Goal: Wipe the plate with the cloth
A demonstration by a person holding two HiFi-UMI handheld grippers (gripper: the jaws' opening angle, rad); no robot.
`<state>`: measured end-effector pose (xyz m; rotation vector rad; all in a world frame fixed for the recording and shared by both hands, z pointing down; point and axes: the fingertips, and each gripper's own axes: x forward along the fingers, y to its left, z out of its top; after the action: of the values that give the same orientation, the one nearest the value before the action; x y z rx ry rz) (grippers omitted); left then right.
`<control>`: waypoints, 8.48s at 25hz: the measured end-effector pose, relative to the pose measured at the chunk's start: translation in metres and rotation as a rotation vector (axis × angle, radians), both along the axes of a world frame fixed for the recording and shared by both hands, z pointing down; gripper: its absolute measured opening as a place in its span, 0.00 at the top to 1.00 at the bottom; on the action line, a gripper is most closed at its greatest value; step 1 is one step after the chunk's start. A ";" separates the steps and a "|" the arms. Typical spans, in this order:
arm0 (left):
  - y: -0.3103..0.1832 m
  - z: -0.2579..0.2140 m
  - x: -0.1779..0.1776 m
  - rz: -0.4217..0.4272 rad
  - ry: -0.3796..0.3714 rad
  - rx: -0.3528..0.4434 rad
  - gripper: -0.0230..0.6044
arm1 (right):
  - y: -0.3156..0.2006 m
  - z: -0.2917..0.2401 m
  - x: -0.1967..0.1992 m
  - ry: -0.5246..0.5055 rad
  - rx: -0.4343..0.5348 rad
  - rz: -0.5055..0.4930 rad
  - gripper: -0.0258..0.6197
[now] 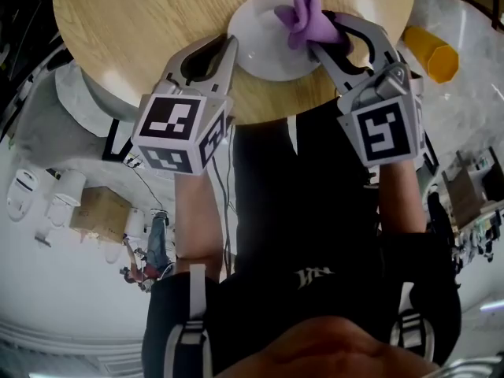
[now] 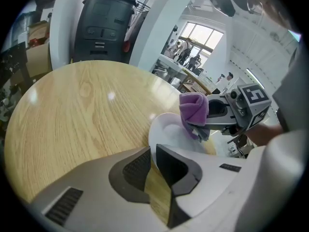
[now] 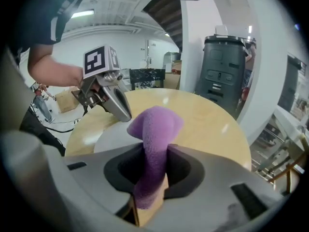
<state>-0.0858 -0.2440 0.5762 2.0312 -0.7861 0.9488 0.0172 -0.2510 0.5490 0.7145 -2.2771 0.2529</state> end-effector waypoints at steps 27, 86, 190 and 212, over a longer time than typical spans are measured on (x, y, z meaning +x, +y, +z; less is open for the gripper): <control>0.001 -0.001 0.004 0.029 -0.023 0.028 0.89 | 0.028 0.002 0.014 -0.012 -0.083 0.009 0.81; -0.001 -0.002 0.003 0.041 -0.060 0.074 0.90 | 0.075 -0.007 -0.042 -0.065 -0.185 -0.061 0.82; 0.327 -0.341 -0.092 -0.082 0.611 0.798 0.94 | 0.368 -0.300 0.027 -0.525 0.195 -0.164 0.81; 0.469 -0.369 -0.089 0.132 0.666 0.764 0.94 | 0.504 -0.357 -0.024 -0.874 0.255 -0.107 0.82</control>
<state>-0.1747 0.2246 0.2077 2.8377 -0.6879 -0.0541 -0.0071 0.2529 0.1919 0.6825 -3.2143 0.2568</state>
